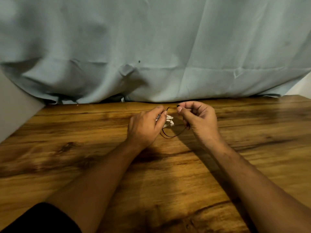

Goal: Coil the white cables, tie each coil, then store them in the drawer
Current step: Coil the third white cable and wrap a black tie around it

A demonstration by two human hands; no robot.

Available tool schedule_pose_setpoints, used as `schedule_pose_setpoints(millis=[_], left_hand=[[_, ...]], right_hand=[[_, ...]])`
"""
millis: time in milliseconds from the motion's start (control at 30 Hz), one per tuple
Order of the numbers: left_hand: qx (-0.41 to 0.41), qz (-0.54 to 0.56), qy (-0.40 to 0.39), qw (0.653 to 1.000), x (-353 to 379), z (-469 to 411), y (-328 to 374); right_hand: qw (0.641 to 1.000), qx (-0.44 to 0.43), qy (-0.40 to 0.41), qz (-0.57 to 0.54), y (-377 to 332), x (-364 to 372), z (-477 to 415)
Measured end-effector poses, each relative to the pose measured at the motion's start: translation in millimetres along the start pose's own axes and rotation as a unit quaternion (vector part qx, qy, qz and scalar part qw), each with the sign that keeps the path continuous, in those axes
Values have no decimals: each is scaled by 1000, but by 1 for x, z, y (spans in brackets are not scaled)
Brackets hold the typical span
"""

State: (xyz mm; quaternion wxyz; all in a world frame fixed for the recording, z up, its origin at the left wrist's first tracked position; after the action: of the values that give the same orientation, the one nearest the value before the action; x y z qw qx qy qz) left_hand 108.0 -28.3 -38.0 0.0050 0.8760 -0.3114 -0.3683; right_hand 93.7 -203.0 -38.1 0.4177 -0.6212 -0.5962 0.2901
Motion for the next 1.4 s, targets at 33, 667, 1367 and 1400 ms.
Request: schedule_pose_setpoints(millis=[33, 667, 1367, 1400], left_hand=[[0, 2, -2, 1000, 0, 0, 1], [23, -7, 3, 1000, -2, 3, 11], [32, -3, -4, 999, -2, 3, 15], [35, -2, -6, 999, -2, 4, 16]], right_hand=[[1000, -2, -5, 7, 1, 0, 1], [999, -28, -19, 12, 7, 10, 6], [999, -35, -25, 6, 4, 9, 7], [999, -31, -29, 7, 5, 10, 8]])
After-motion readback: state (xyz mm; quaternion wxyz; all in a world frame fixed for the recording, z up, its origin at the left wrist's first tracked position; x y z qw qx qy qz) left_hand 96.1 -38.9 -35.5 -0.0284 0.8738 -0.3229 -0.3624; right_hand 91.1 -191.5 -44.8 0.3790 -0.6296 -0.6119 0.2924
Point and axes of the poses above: each hand's wrist, its own z-axis away from the middle knuckle, its own x-axis out of the palm, y = z × x, the point moved 8 cm from there along -z, towards the middle knuckle, and after that the axes turned 4 degrees about -z, right-handed, at the moved point
